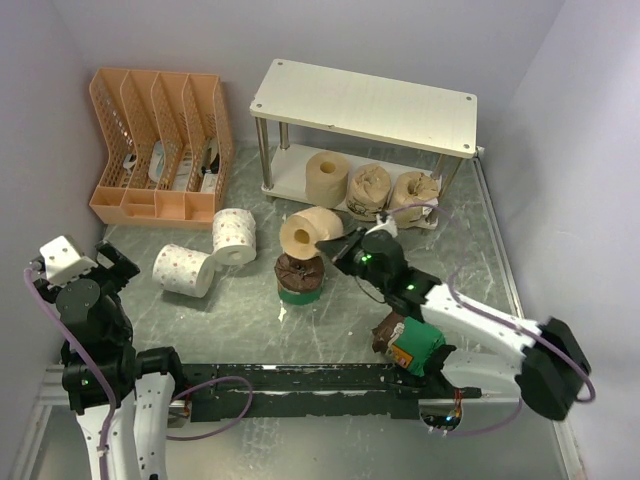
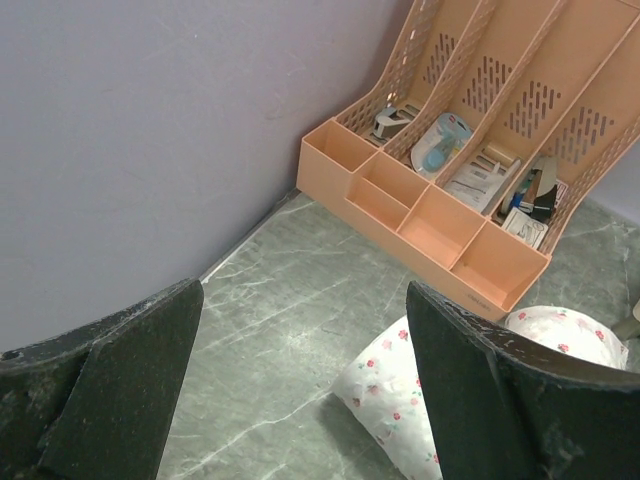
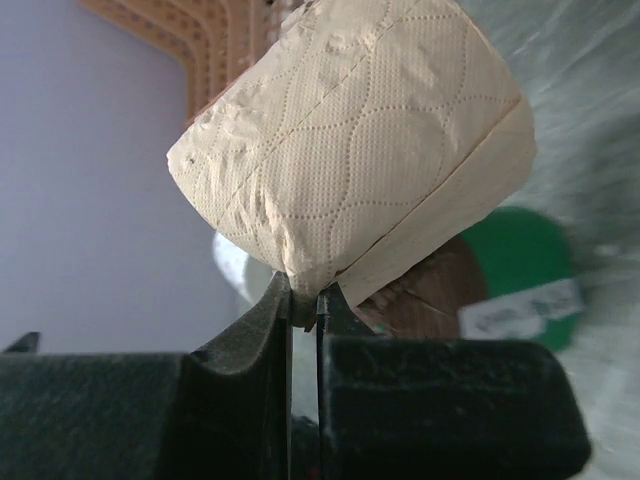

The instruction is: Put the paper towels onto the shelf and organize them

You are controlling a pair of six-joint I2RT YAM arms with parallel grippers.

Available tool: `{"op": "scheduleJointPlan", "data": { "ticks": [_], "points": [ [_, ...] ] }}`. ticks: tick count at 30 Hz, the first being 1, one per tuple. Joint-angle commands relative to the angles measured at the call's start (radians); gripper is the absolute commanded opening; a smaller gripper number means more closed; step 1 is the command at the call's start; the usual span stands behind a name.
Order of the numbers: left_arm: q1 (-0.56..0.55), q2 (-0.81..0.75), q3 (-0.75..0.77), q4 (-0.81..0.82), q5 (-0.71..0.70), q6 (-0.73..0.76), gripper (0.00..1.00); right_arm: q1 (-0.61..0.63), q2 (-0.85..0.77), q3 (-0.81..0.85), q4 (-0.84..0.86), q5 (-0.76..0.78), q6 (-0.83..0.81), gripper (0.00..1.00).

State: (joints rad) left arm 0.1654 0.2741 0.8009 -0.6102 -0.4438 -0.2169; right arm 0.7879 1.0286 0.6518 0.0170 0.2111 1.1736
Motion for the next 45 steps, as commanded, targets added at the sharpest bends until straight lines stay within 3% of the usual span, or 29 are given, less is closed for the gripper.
{"op": "scheduleJointPlan", "data": {
  "ticks": [1,6,13,21,25,41,42,45],
  "points": [
    [0.02,0.009,-0.005,0.03,-0.002,0.006,0.95,0.073,0.163,0.008,0.589,-0.022,0.263,0.0],
    [0.031,0.014,-0.006,0.032,-0.011,0.01,0.95,0.115,0.385,0.103,0.832,0.075,0.318,0.0],
    [0.033,0.02,-0.009,0.033,-0.018,0.014,0.94,0.114,0.639,0.093,1.142,0.282,0.516,0.0],
    [0.033,0.023,-0.01,0.037,-0.01,0.016,0.94,0.099,0.847,0.196,1.213,0.363,0.648,0.0],
    [0.033,0.023,-0.01,0.036,-0.013,0.016,0.94,0.08,0.901,0.236,1.247,0.38,0.629,0.0],
    [0.023,0.016,-0.014,0.04,-0.013,0.016,0.94,-0.081,1.026,0.377,1.17,0.271,0.619,0.0],
    [0.024,0.017,-0.013,0.04,-0.013,0.016,0.94,-0.092,1.038,0.395,1.168,0.256,0.622,0.01],
    [0.024,0.016,-0.014,0.04,-0.016,0.017,0.94,-0.111,1.068,0.432,1.16,0.22,0.625,0.21]
  ]
}}
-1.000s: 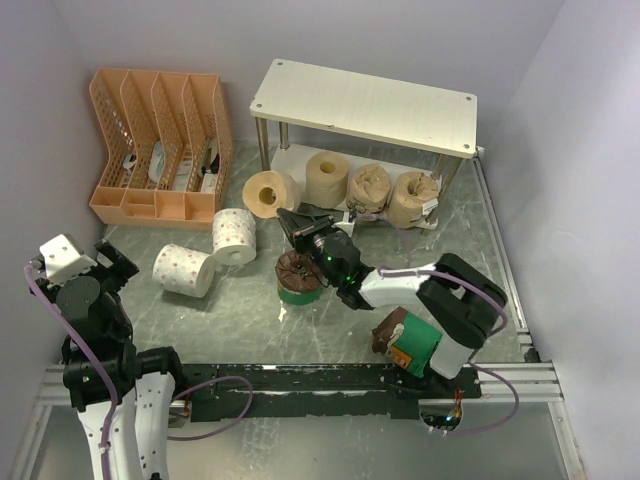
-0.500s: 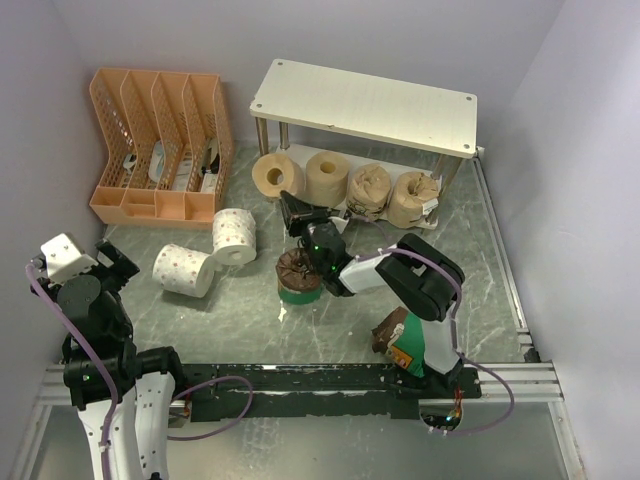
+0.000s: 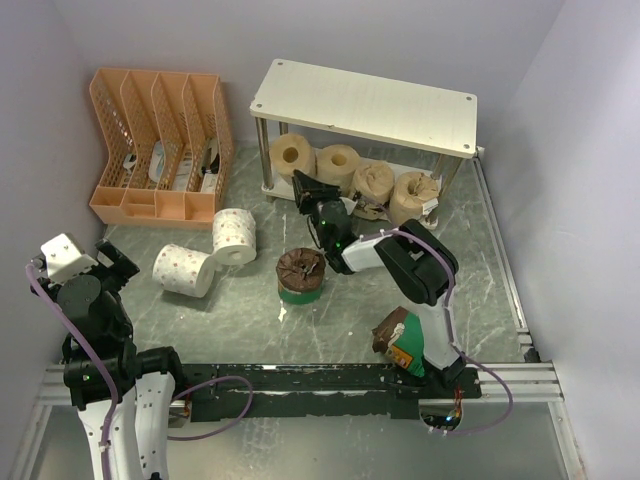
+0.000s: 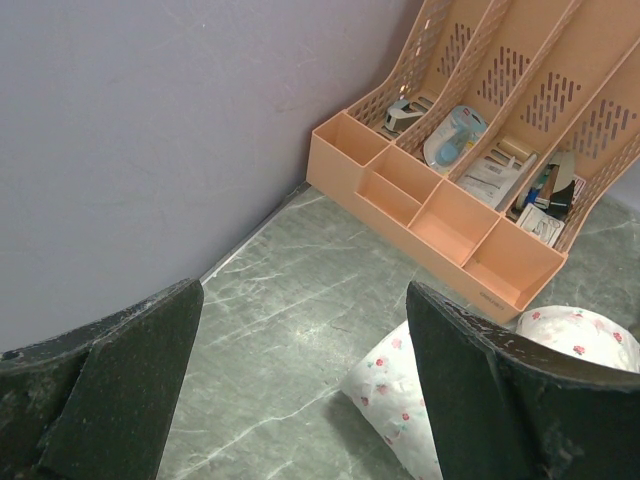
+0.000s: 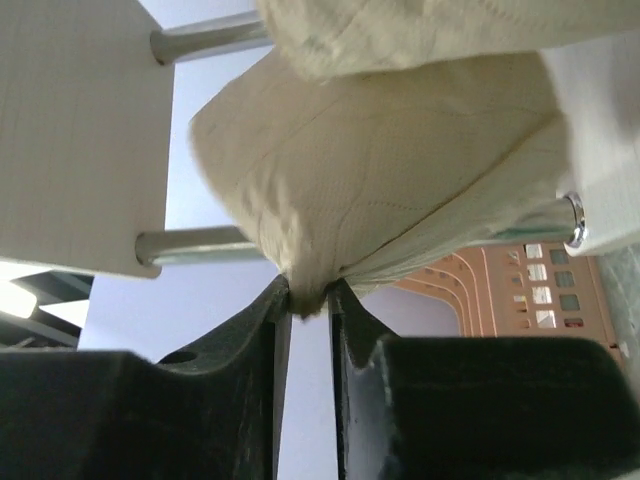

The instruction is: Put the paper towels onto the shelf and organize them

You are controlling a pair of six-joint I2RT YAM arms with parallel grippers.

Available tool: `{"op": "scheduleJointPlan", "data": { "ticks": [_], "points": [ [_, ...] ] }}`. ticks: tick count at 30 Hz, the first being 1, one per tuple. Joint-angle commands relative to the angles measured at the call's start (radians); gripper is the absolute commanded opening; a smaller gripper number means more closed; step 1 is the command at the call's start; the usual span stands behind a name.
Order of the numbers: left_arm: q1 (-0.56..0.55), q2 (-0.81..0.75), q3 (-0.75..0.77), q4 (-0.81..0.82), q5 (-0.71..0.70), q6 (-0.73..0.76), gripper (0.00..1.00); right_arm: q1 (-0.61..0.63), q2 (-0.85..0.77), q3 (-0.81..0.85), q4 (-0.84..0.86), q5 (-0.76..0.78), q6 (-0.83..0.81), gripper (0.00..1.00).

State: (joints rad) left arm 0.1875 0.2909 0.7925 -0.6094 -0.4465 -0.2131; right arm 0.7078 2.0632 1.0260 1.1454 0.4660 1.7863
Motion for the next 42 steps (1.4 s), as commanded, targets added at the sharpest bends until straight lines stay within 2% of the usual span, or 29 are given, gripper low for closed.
{"op": "scheduleJointPlan", "data": {
  "ticks": [1,3,9,10,11,13,15,18,20,25,27,29,35,42],
  "points": [
    [0.001,-0.001,-0.005,0.04,-0.013,0.014,0.94,-0.034,0.036,0.07,0.024,-0.042,0.005,0.26],
    [0.003,-0.001,-0.006,0.04,-0.014,0.013,0.95,-0.037,0.029,0.081,0.006,-0.052,-0.007,0.36],
    [0.004,0.0,-0.006,0.042,-0.012,0.013,0.94,-0.037,-0.016,0.084,0.001,-0.083,-0.109,0.51],
    [0.004,0.0,-0.007,0.042,-0.012,0.013,0.94,-0.036,-0.031,0.083,0.014,-0.108,-0.144,0.63],
    [0.005,0.0,-0.006,0.042,-0.013,0.012,0.94,-0.036,-0.054,0.083,0.017,-0.149,-0.198,0.8],
    [0.006,0.0,-0.006,0.042,-0.014,0.014,0.95,-0.004,-0.144,0.074,-0.054,-0.209,-0.346,0.89],
    [0.01,-0.001,-0.007,0.044,-0.016,0.014,0.94,0.057,-0.263,0.072,-0.218,-0.22,-0.557,0.99],
    [0.013,-0.002,-0.007,0.046,-0.015,0.012,0.94,0.205,-0.392,0.188,-0.565,-0.14,-1.103,1.0],
    [0.013,-0.005,-0.008,0.046,-0.012,0.012,0.94,0.287,-0.393,0.293,-0.735,-0.109,-1.393,1.0],
    [0.017,-0.004,-0.008,0.047,-0.005,0.009,0.94,0.32,-0.309,0.507,-1.166,-0.253,-1.756,0.95],
    [0.019,-0.004,-0.008,0.047,-0.006,0.009,0.94,0.324,-0.245,0.599,-1.333,-0.237,-1.846,0.94],
    [0.022,-0.004,-0.008,0.047,-0.007,0.008,0.94,0.326,-0.188,0.662,-1.41,-0.198,-1.93,0.95],
    [0.022,-0.005,-0.007,0.045,-0.013,0.007,0.94,0.324,-0.071,0.71,-1.417,-0.166,-2.14,1.0],
    [0.019,-0.004,-0.007,0.045,-0.024,0.006,0.94,0.319,0.055,0.778,-1.471,-0.269,-2.135,0.98]
  ]
}}
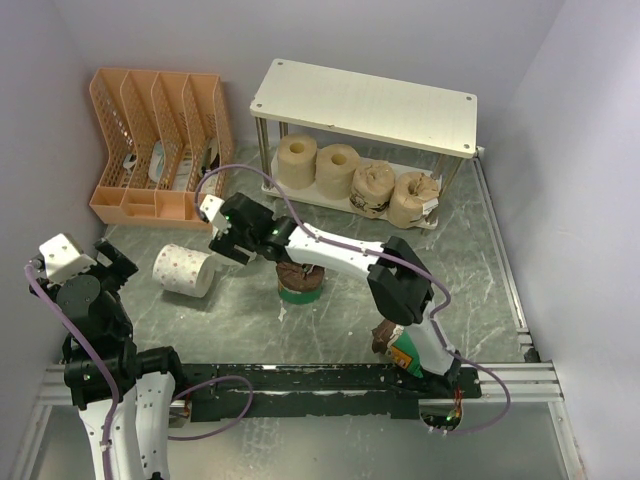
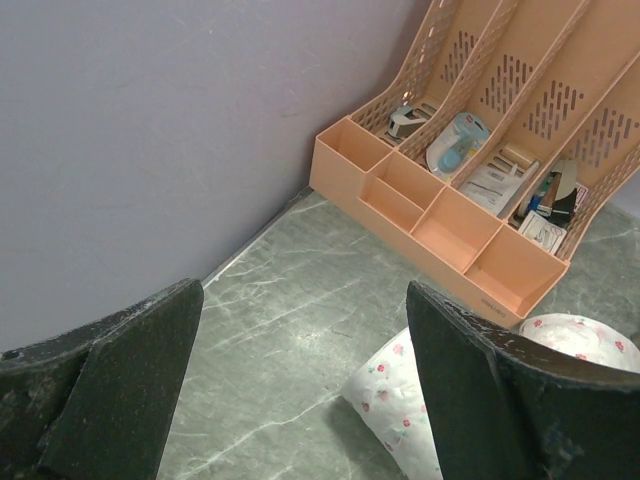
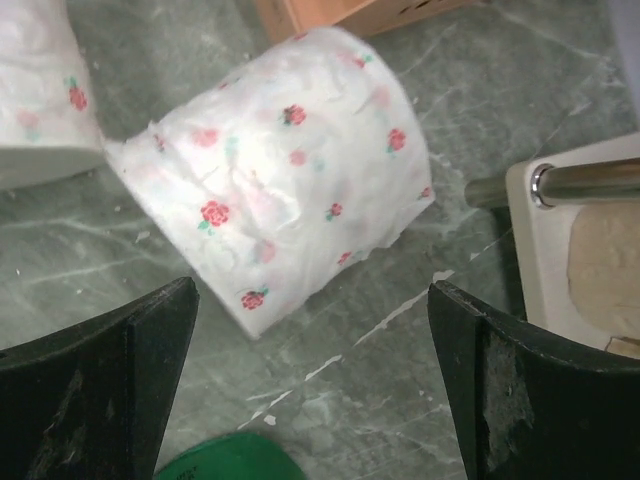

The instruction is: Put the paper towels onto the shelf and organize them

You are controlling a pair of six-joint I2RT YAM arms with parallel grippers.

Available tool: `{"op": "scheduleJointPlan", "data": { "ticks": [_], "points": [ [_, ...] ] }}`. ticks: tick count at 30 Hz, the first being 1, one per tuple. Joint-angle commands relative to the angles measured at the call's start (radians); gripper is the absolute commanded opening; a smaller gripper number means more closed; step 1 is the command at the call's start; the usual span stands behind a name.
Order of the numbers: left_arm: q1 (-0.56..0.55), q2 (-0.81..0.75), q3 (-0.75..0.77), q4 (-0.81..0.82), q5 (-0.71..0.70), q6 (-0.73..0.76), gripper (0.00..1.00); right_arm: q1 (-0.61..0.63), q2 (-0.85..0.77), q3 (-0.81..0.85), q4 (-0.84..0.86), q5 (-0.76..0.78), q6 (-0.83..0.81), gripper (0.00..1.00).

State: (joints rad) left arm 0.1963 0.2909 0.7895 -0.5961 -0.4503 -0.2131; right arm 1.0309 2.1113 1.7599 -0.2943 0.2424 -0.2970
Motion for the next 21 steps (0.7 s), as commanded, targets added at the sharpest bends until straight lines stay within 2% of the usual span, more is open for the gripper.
{"op": "scheduleJointPlan", "data": {
  "ticks": [1,6,10,15,18,19,21],
  "points": [
    [0.01,-0.004,-0.002,0.03,-0.021,0.006,0.94,-0.004,0.014,0.04,-0.024,-0.05,-0.051,0.98],
    [0.01,-0.002,-0.004,0.032,-0.019,0.006,0.94,-0.009,0.039,0.023,0.006,-0.07,-0.039,0.96],
    [0.008,-0.001,-0.003,0.032,-0.016,0.007,0.94,-0.023,0.062,0.02,0.038,-0.115,-0.016,0.9],
    [0.008,0.003,-0.003,0.03,-0.016,0.007,0.94,-0.053,0.101,0.049,0.035,-0.232,0.038,0.76],
    [0.009,0.002,-0.002,0.03,-0.018,0.007,0.94,-0.058,0.097,0.02,0.077,-0.245,0.047,0.69],
    [0.008,0.002,-0.002,0.03,-0.019,0.007,0.94,-0.056,0.096,0.016,0.084,-0.243,0.047,0.65],
    [0.008,0.001,-0.002,0.03,-0.019,0.009,0.94,-0.056,0.098,0.018,0.08,-0.229,0.052,0.47]
  ]
}}
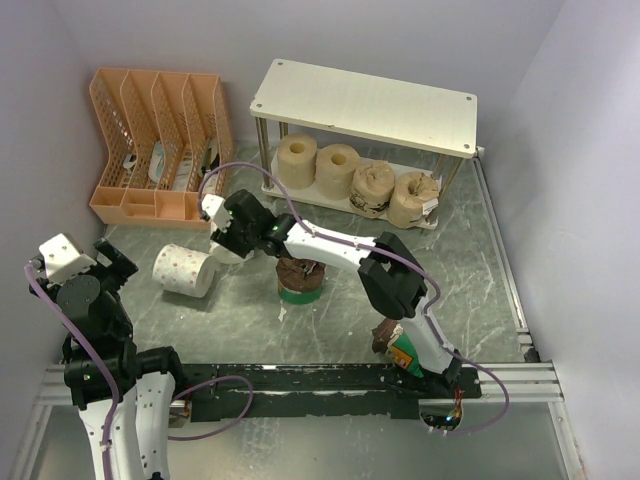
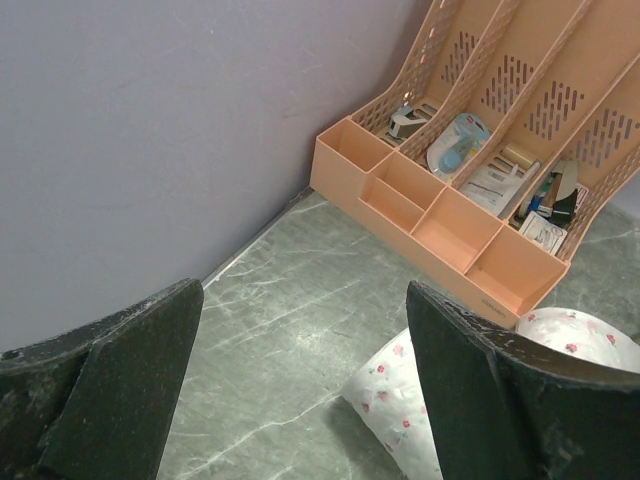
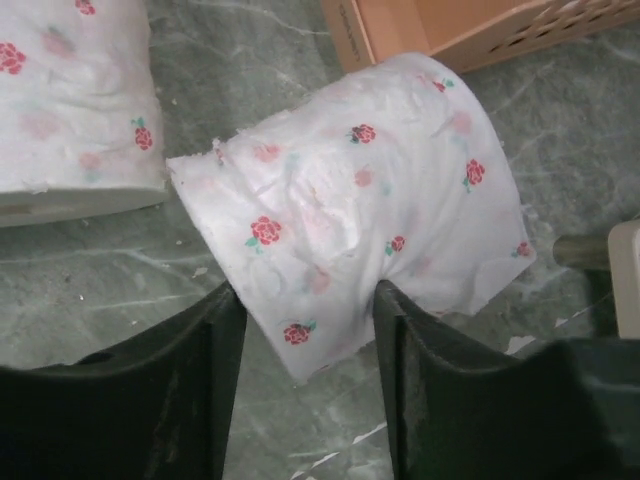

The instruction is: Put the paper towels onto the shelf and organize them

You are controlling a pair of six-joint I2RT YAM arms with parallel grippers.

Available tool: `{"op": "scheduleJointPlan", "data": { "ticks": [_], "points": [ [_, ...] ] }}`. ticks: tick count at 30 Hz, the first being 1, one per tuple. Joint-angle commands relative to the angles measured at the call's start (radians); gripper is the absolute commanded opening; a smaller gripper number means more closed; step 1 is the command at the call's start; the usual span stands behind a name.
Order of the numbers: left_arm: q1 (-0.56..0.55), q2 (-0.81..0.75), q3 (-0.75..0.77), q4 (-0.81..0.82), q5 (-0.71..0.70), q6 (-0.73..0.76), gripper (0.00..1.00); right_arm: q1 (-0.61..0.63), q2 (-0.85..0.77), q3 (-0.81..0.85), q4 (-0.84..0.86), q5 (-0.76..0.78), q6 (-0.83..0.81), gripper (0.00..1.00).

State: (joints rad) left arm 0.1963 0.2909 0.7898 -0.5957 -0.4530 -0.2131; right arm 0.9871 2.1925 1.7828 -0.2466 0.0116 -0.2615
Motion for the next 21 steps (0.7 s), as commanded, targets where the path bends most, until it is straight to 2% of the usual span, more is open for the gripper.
{"op": "scheduleJointPlan", "data": {
  "ticks": [1,4,9,15,18,21],
  "points": [
    [0.008,0.001,-0.002,0.03,-0.016,0.009,0.94,-0.011,0.016,-0.001,0.025,0.009,0.017,0.34],
    [0.009,0.001,-0.005,0.034,-0.013,0.01,0.94,-0.006,-0.007,-0.004,0.014,0.052,0.028,0.0],
    [0.008,-0.002,-0.007,0.037,-0.01,0.011,0.94,-0.002,-0.141,-0.095,0.073,0.097,0.119,0.0],
    [0.01,-0.003,-0.007,0.039,-0.009,0.011,0.94,-0.012,-0.3,-0.145,0.094,-0.049,0.317,0.0],
    [0.011,-0.003,-0.007,0.039,-0.009,0.011,0.94,-0.013,-0.291,-0.041,-0.019,-0.046,0.446,0.0],
    [0.011,-0.004,-0.007,0.039,-0.009,0.01,0.94,-0.013,-0.207,0.181,-0.245,0.006,0.588,0.0]
  ]
}}
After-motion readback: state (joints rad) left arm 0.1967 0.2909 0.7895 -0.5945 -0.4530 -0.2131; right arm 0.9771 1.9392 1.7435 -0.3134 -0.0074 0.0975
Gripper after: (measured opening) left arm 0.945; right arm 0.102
